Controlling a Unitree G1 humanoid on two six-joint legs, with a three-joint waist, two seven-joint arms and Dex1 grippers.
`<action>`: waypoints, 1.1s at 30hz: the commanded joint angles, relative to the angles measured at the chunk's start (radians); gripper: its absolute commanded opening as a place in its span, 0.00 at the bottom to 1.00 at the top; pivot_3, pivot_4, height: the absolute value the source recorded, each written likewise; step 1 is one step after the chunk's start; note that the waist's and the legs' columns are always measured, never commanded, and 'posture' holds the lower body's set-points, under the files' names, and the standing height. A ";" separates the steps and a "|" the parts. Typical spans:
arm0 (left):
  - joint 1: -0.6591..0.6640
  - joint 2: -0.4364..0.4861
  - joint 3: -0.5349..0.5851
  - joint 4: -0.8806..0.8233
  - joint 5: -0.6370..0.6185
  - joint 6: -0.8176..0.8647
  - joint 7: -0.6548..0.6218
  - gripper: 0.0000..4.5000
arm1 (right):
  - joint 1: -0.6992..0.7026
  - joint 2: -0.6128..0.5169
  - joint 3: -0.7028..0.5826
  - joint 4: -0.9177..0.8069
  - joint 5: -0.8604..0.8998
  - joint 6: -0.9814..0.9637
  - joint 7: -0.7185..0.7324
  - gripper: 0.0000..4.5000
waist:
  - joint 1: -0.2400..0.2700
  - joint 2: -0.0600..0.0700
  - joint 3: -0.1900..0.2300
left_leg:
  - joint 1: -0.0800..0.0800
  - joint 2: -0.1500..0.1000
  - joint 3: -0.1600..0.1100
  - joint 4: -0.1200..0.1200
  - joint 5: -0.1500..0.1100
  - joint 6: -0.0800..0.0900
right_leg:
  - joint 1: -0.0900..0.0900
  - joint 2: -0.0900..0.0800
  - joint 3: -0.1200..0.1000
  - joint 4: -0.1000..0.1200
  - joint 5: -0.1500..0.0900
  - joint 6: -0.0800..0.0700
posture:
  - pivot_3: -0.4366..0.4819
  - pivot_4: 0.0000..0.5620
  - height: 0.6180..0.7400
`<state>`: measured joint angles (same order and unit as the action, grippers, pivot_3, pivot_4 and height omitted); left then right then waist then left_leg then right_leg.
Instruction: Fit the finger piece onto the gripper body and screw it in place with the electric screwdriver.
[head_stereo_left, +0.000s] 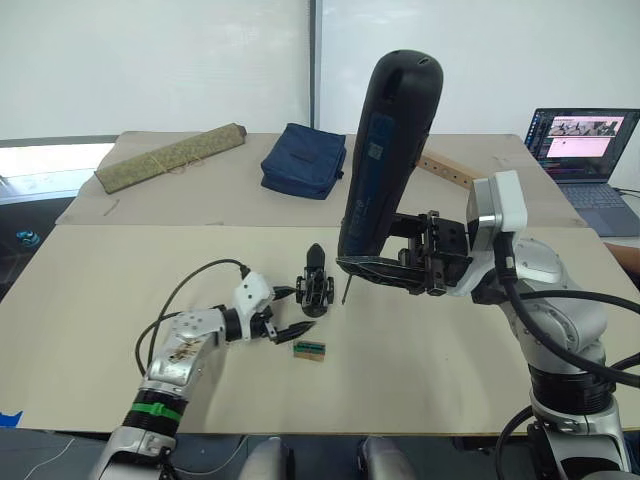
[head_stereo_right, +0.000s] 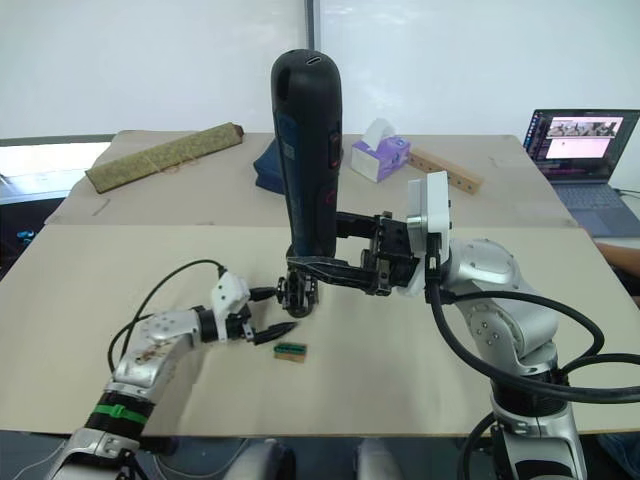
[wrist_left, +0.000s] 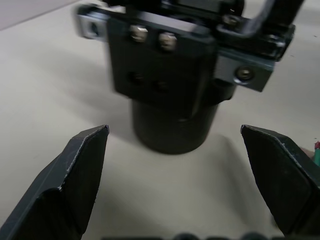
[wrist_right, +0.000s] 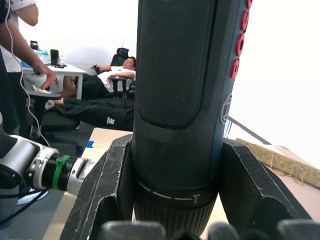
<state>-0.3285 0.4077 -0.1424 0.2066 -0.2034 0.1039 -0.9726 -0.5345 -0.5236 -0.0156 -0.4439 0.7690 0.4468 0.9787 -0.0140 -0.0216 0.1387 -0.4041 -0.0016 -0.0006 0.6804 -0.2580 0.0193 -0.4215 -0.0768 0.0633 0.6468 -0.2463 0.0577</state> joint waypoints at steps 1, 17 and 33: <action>-0.041 -0.019 -0.008 0.023 0.014 -0.025 0.016 1.00 | -0.015 -0.005 -0.034 -0.038 0.021 -0.017 -0.009 0.43 | 0.001 0.000 0.000 | 0.000 0.000 0.000 0.000 0.000 0.000 | 0.000 0.000 0.000 0.000 0.000 0.000 | 0.48 0.27 1.00; -0.167 0.005 -0.037 0.188 0.026 -0.128 -0.153 0.50 | -0.008 -0.024 -0.044 -0.045 0.026 -0.011 -0.014 0.43 | 0.001 0.000 0.000 | 0.000 -0.001 0.000 0.001 0.000 0.000 | 0.000 0.000 0.000 0.000 0.000 0.000 | 0.48 0.27 1.00; -0.420 -0.054 -0.021 0.631 0.068 -0.365 -0.340 0.50 | 0.017 -0.052 -0.056 -0.069 0.036 -0.004 -0.029 0.43 | -0.001 -0.002 0.001 | -0.003 -0.002 0.000 0.002 0.000 0.000 | 0.000 0.001 -0.001 -0.001 0.000 0.000 | 0.48 0.27 1.00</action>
<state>-0.7341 0.3533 -0.1952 0.8487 -0.1184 -0.2448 -1.3152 -0.5041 -0.5718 -0.0309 -0.4696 0.7697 0.4480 0.9584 -0.0155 -0.0239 0.1402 -0.4067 -0.0032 -0.0005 0.6826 -0.2579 0.0196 -0.4220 -0.0752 0.0621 0.6465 -0.2463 0.0581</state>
